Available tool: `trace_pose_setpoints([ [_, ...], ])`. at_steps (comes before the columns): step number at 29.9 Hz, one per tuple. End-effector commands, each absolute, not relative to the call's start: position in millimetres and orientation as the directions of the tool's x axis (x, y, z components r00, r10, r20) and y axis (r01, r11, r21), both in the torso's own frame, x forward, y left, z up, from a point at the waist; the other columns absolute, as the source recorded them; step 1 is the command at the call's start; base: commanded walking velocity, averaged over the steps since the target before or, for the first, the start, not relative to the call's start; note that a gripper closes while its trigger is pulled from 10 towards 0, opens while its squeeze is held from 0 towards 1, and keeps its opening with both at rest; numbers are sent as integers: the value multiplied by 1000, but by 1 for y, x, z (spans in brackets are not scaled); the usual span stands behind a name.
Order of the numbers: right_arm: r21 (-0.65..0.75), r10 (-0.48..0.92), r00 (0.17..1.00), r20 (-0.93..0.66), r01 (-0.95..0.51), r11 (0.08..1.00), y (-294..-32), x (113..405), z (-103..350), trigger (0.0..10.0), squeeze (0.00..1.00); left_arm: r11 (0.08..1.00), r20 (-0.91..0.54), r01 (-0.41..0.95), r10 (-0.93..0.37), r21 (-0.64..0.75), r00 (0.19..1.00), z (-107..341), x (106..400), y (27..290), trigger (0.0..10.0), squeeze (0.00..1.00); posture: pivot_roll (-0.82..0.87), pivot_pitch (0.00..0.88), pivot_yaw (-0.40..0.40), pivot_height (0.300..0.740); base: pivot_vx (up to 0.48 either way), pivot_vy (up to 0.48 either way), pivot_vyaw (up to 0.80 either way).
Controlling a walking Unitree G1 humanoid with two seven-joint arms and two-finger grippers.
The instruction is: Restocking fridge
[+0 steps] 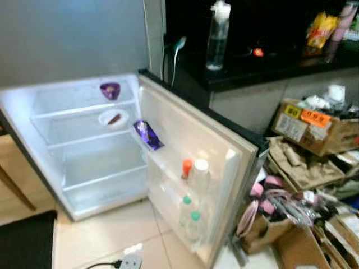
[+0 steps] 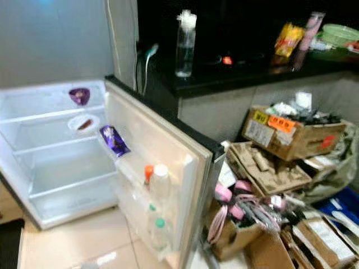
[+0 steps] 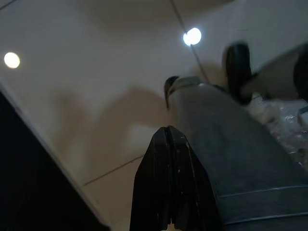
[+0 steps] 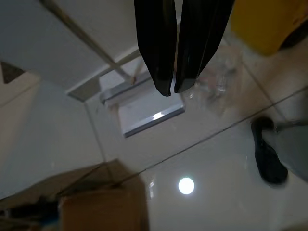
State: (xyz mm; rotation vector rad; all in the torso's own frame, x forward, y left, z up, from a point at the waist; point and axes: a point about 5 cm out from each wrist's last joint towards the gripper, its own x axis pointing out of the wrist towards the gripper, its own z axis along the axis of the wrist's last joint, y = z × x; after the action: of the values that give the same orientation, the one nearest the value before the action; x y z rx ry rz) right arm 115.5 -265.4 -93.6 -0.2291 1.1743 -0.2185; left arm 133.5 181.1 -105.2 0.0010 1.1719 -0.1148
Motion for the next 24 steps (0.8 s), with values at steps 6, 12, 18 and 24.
trace_pose_setpoints([
  [6,-293,-287,402,-869,48,955,-266,125,-90,10000,0,995,-921,95,-72,-38,382,-105,133,186,10000,0,-80,0,-3,740,0,0,0],
  [12,-296,-296,426,-855,67,953,-268,131,-88,10000,0,994,-922,101,-75,-39,380,-105,133,186,10000,0,-79,0,-3,740,0,0,0],
  [18,-298,-320,500,-805,127,946,-274,152,-77,10000,0,992,-919,115,-85,-44,386,-105,134,185,10000,0,-79,0,-4,740,0,0,0],
  [24,-306,-332,567,-754,145,941,-280,176,-64,10000,0,988,-922,146,-96,-44,376,-105,134,185,10000,0,-78,0,-3,740,0,-157,0],
])
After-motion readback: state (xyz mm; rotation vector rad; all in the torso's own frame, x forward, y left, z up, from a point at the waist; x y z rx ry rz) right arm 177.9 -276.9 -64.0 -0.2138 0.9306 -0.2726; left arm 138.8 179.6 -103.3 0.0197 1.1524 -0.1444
